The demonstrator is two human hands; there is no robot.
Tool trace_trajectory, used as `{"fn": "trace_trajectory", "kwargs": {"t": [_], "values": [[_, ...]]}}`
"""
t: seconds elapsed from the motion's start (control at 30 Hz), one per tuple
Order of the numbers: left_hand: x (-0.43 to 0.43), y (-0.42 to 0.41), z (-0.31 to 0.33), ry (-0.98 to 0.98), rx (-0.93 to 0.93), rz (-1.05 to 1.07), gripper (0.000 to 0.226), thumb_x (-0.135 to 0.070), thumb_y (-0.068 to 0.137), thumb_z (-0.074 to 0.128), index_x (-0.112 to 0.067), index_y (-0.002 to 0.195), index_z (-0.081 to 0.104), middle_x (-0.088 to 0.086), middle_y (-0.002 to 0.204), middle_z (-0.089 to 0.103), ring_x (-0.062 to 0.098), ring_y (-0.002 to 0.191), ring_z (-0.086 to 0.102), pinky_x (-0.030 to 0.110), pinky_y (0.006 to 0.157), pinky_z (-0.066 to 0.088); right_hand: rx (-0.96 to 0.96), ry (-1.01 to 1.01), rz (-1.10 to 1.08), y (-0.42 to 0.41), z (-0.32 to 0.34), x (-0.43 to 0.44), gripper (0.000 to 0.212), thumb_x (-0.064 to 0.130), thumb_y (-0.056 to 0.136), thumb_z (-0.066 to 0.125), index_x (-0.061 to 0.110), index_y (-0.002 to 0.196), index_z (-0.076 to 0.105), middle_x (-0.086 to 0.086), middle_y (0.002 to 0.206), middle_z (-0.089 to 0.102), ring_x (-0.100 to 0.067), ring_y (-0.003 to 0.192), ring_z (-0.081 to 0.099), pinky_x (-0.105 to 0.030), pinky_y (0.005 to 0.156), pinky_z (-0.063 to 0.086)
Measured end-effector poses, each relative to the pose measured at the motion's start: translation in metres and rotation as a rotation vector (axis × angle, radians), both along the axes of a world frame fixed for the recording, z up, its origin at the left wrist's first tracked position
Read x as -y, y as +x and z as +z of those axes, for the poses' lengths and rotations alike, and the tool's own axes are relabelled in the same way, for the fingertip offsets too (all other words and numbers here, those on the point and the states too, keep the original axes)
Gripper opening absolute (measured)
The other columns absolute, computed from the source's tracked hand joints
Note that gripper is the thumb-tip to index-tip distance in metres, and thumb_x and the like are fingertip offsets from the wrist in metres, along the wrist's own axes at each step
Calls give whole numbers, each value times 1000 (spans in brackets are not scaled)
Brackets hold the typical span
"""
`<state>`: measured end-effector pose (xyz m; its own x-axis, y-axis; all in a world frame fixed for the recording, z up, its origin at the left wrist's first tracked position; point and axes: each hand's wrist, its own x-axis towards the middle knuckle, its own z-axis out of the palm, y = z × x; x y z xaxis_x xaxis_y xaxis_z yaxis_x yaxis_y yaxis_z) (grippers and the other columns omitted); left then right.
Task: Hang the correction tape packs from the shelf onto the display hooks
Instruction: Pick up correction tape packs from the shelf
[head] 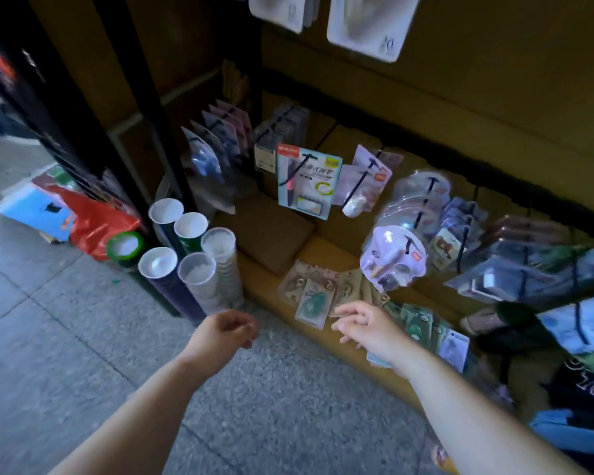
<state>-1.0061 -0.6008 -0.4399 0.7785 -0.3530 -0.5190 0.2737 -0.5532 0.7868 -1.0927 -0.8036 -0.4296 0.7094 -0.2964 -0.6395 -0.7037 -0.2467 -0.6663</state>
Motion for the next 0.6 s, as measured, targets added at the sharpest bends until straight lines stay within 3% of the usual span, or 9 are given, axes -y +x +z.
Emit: {"fn": "trace_trajectory", "kwargs": {"t": [0.1, 0.2, 0.27, 0.47, 0.6], "values": [[23, 0, -62, 42, 20, -67, 24, -5, 88, 52, -19, 69, 56, -5, 65, 60, -2, 49, 57, 3, 43, 38, -14, -4, -53, -7, -63, 17, 27, 9, 92, 48, 6, 118, 52, -15, 113, 63, -6, 65, 54, -11, 55, 37], [44, -4, -110, 87, 22, -142, 23, -11, 88, 53, -22, 68, 56, -5, 68, 61, 11, 65, 59, 15, 55, 41, -29, -19, -112, -15, -114, 32, 30, 7, 92, 46, 5, 121, 51, -15, 117, 61, -6, 65, 52, -13, 56, 37], [56, -6, -132, 93, 38, -164, 22, -11, 88, 52, -20, 69, 56, -6, 68, 61, 9, 64, 58, 16, 54, 39, -18, -21, -137, -20, -140, 43, 31, 6, 93, 44, 4, 123, 49, -15, 119, 60, -7, 65, 51, -13, 55, 37], [83, -21, -164, 78, 80, -146, 27, -4, 86, 53, -20, 65, 57, -4, 67, 62, 11, 63, 58, 20, 55, 40, 45, -8, -233, -43, -182, 70, 29, 8, 93, 44, 4, 121, 51, -14, 119, 61, -5, 63, 50, -9, 50, 37], [99, -46, -168, 99, 58, -211, 26, -7, 88, 53, -23, 67, 56, -5, 69, 63, 9, 63, 59, 19, 53, 39, 56, 0, -351, -78, -189, 86, 30, 2, 92, 44, -3, 121, 49, -17, 108, 60, -4, 56, 52, -3, 41, 36]]}}
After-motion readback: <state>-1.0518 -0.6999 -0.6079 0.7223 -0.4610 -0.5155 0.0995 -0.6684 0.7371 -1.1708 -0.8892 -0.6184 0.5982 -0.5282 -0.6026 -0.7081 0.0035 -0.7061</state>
